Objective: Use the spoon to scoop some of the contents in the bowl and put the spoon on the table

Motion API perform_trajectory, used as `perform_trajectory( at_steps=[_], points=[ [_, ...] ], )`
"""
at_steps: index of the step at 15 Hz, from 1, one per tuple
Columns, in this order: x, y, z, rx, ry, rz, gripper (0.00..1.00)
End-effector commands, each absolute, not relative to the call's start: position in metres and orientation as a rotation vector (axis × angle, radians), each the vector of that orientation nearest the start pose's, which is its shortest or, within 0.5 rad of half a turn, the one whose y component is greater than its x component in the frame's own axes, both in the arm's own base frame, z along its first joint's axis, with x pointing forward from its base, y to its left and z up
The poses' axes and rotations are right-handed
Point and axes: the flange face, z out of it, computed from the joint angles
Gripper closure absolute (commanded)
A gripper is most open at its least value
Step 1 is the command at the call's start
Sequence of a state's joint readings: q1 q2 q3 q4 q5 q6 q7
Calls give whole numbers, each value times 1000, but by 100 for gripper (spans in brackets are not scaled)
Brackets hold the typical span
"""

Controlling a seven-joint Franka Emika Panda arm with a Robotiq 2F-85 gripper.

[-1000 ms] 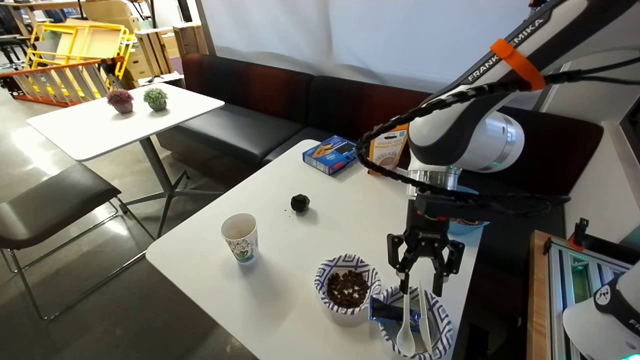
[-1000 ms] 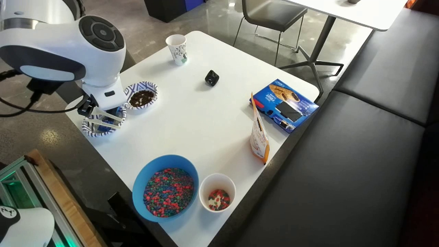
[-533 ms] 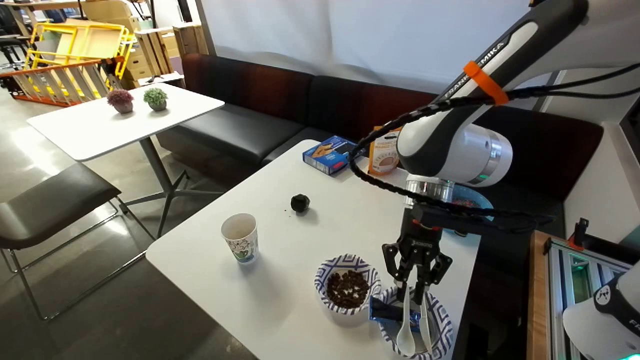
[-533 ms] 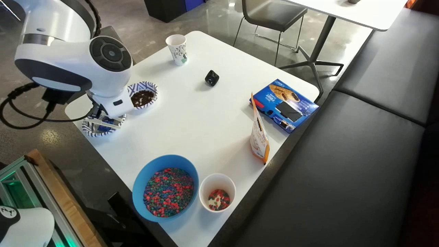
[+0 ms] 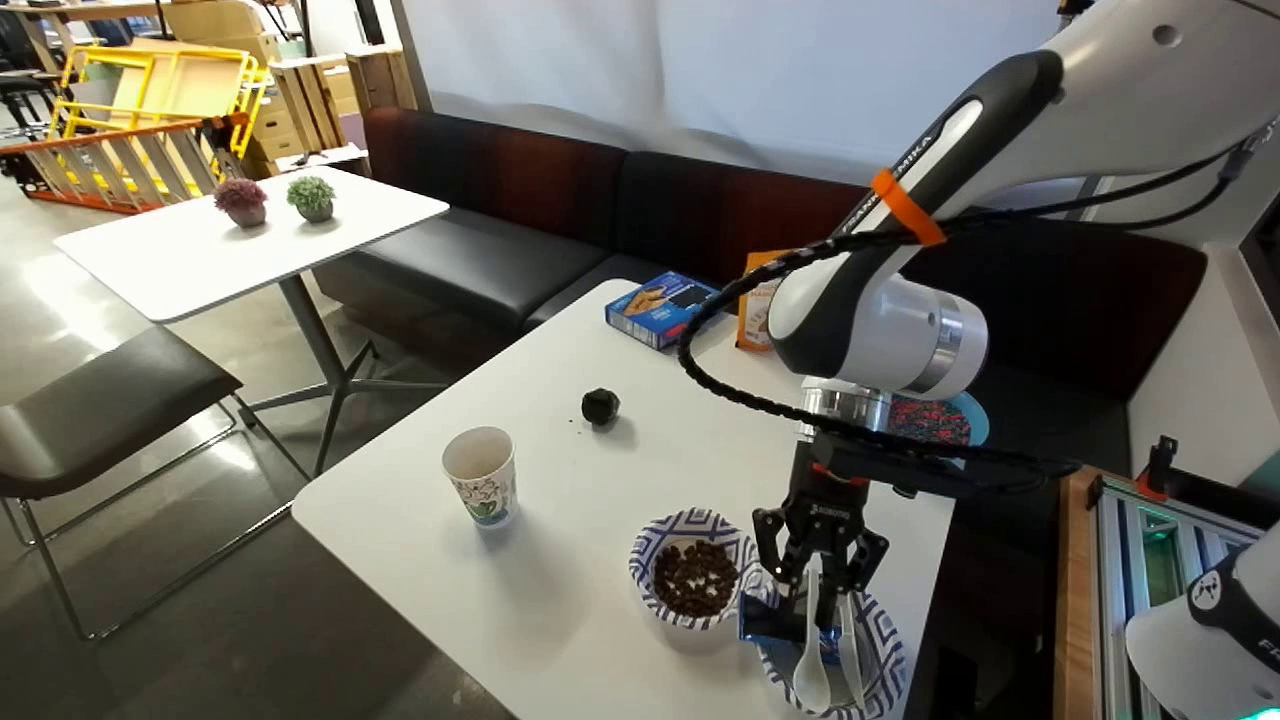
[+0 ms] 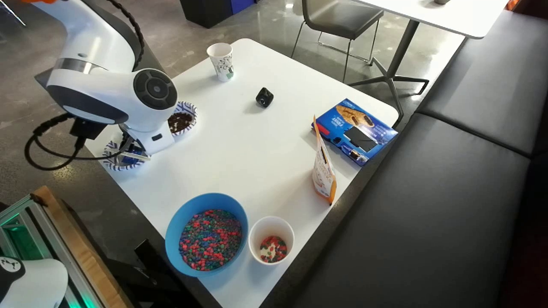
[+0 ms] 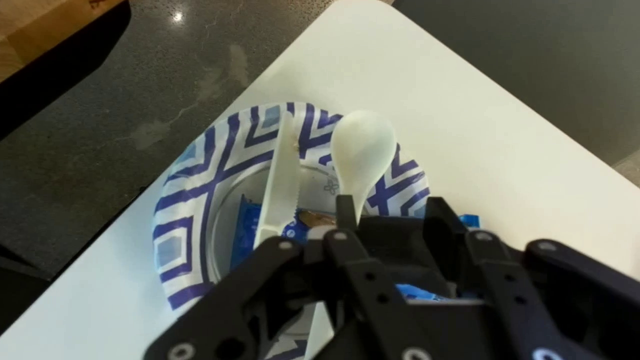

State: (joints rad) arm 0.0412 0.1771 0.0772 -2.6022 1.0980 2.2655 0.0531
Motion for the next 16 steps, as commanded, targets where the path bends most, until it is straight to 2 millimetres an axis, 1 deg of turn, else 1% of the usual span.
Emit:
perform_trajectory(
  at_steps=[1,2,3,4,6,8,12,13,14,15,16],
  points=[
    [385,73,154,-2219,1058,646,64],
    [385,73,153,-2219,1054,648,62],
    [385,73,151,-2218,1052,651,63],
    [384,72,151,-2218,1050,650,62],
    [383,71,154,-2217,1042,643,57],
    [383,71,158,-2218,1030,630,55],
    [380,71,164,-2225,1008,621,59],
    [379,71,165,-2227,1005,620,62],
    [378,70,165,-2229,1003,620,61],
    [377,69,165,-2232,1005,622,64],
    [375,69,165,-2231,1005,623,64]
  ],
)
